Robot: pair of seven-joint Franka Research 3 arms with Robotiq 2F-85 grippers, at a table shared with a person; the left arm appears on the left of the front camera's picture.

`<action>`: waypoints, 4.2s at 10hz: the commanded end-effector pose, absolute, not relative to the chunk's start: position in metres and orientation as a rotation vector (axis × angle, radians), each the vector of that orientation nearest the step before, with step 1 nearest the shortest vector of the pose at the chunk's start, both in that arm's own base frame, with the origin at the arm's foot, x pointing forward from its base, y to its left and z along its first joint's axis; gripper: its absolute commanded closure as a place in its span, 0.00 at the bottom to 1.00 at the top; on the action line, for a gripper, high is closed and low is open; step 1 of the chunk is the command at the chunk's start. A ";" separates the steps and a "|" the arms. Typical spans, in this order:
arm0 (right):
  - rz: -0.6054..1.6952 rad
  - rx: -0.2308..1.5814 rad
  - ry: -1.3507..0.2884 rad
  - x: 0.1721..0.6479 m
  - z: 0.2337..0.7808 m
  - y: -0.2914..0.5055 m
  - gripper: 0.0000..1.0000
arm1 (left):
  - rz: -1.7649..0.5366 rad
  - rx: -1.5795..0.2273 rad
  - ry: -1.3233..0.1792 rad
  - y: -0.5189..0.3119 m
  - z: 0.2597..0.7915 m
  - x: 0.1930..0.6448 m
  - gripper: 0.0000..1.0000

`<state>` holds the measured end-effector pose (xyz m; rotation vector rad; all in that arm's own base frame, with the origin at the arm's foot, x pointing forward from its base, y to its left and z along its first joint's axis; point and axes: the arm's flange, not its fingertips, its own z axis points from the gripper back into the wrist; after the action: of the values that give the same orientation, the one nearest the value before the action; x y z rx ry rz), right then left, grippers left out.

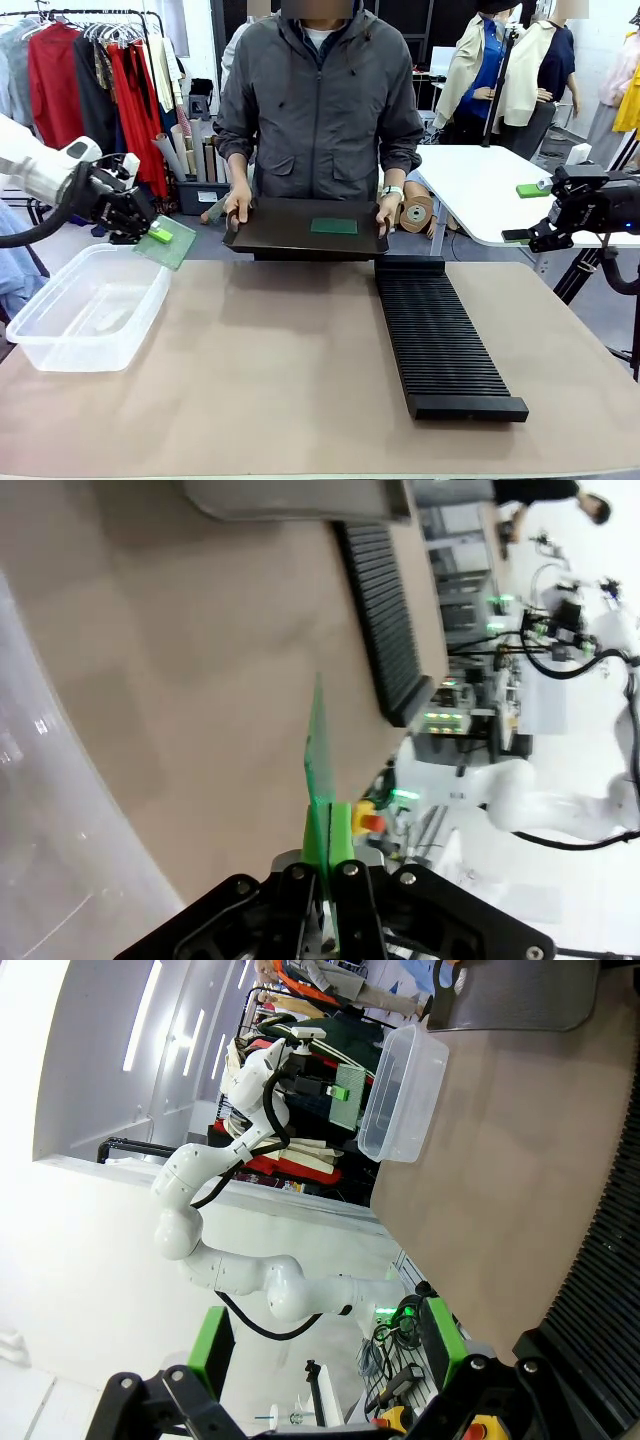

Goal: Sort PCBs into racks and boxes based on the side picked up.
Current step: If the short side of the Blank PCB is picked up, insert it into the PCB Rack ; if the long side is picked up, place it in the Organizing box.

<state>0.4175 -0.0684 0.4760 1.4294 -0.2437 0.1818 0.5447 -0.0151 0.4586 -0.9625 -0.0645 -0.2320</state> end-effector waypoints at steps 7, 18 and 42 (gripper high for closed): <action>0.185 1.433 -0.247 0.417 0.480 -0.069 0.00 | -0.145 -0.490 -0.111 0.025 0.456 0.552 1.00; 0.185 1.433 -0.247 0.417 0.480 -0.069 0.00 | -0.168 -0.478 -0.061 0.048 0.360 0.604 1.00; 0.185 1.433 -0.247 0.417 0.480 -0.069 0.00 | -0.123 -0.332 -0.172 0.043 0.440 0.575 0.00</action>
<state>0.4175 -0.0685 0.4759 1.4293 -0.2438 0.1815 0.5722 0.0439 0.4369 -0.3357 -0.1911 -0.1408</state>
